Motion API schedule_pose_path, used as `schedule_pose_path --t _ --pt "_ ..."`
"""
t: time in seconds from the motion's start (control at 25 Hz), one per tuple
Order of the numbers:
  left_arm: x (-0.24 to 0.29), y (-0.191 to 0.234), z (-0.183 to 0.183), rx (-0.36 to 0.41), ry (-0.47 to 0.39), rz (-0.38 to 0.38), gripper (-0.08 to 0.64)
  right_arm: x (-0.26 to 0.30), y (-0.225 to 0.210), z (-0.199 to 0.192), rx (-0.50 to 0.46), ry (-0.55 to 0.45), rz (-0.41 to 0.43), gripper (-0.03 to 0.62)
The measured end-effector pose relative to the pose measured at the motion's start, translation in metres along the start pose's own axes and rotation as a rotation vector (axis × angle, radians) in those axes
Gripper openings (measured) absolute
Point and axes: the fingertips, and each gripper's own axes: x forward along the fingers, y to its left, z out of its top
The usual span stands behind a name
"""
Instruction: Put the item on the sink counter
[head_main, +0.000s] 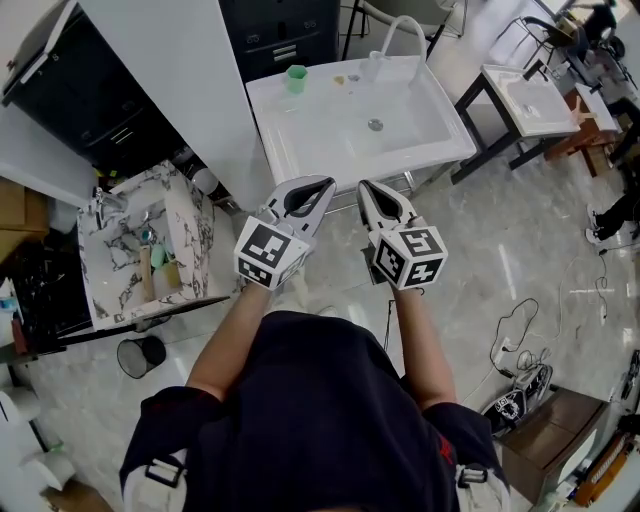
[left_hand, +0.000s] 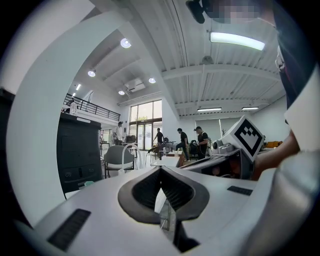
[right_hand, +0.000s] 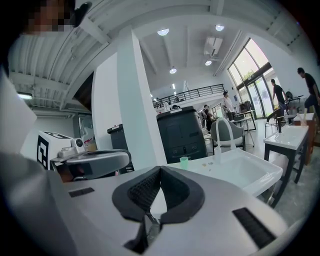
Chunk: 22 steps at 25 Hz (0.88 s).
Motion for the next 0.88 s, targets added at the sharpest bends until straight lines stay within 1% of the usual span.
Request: schedule_pose_path --t 0.32,0.6,0.88 --pt "-0.005 -0.02 -0.001 0.002 -0.001 0.0 0.014 -0.018 0.011 -0.003 -0.027 -0.007 0.034 0.034" --pt "-0.014 -0.03 -0.002 0.005 -0.002 0.006 0.014 -0.026 0.019 -0.008 -0.025 -0.008 0.046 0.034" --pt "-0.022 -0.034 -0.007 0.011 0.016 0.006 0.014 -0.03 0.025 -0.014 -0.015 -0.016 0.05 0.034"
